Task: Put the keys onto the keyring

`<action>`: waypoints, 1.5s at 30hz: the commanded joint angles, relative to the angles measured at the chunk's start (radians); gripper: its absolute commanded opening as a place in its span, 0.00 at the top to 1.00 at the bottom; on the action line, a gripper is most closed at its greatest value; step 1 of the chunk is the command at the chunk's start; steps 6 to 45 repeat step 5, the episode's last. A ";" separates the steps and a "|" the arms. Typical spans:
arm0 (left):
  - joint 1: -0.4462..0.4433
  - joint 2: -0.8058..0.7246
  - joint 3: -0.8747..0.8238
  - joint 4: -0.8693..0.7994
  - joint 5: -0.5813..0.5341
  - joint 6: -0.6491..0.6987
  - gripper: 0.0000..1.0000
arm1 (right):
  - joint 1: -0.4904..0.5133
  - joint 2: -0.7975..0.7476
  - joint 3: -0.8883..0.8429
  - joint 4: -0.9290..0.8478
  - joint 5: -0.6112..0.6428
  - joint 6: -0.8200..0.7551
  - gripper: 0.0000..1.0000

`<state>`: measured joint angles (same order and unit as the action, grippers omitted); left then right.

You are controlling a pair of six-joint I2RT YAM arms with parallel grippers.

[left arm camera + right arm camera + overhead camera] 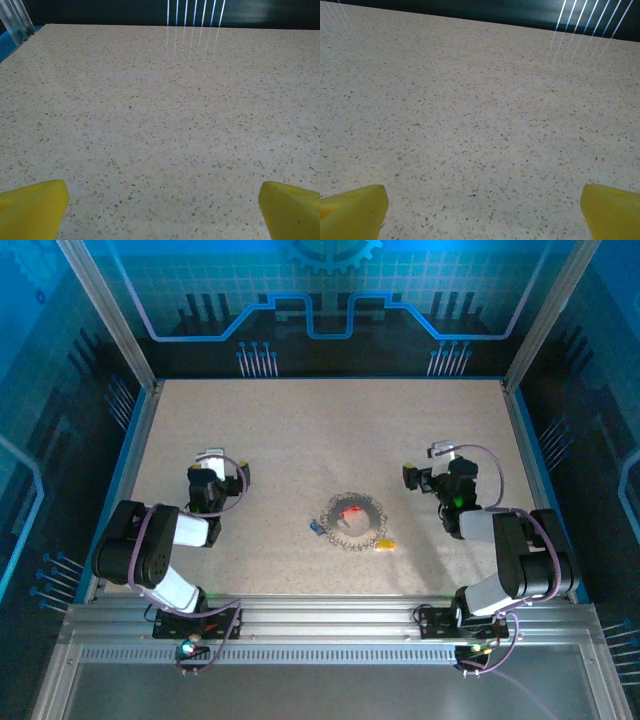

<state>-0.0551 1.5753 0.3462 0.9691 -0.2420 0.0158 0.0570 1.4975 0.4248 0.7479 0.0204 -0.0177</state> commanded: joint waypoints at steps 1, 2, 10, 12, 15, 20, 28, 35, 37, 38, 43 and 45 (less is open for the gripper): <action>0.006 -0.018 0.018 -0.003 -0.014 -0.017 0.01 | -0.013 0.007 0.013 -0.006 -0.020 0.006 0.00; 0.006 -0.018 0.017 -0.002 -0.014 -0.016 0.01 | -0.014 0.007 0.013 -0.005 -0.020 0.006 0.00; 0.006 -0.017 0.017 -0.002 -0.014 -0.017 0.01 | -0.003 0.006 0.010 -0.002 0.001 0.001 0.00; 0.006 -0.017 0.017 -0.002 -0.014 -0.017 0.01 | -0.003 0.006 0.010 -0.002 0.001 0.001 0.00; 0.006 -0.017 0.017 -0.002 -0.014 -0.017 0.01 | -0.003 0.006 0.010 -0.002 0.001 0.001 0.00; 0.006 -0.017 0.017 -0.002 -0.014 -0.017 0.01 | -0.003 0.006 0.010 -0.002 0.001 0.001 0.00; 0.006 -0.017 0.017 -0.002 -0.014 -0.017 0.01 | -0.003 0.006 0.010 -0.002 0.001 0.001 0.00; 0.006 -0.017 0.017 -0.002 -0.014 -0.017 0.01 | -0.003 0.006 0.010 -0.002 0.001 0.001 0.00; 0.006 -0.017 0.017 -0.002 -0.014 -0.017 0.01 | -0.003 0.006 0.010 -0.002 0.001 0.001 0.00; 0.006 -0.017 0.017 -0.002 -0.014 -0.017 0.01 | -0.003 0.006 0.010 -0.002 0.001 0.001 0.00; 0.006 -0.017 0.017 -0.002 -0.014 -0.017 0.01 | -0.003 0.006 0.010 -0.002 0.001 0.001 0.00; 0.006 -0.017 0.017 -0.002 -0.014 -0.017 0.01 | -0.003 0.006 0.010 -0.002 0.001 0.001 0.00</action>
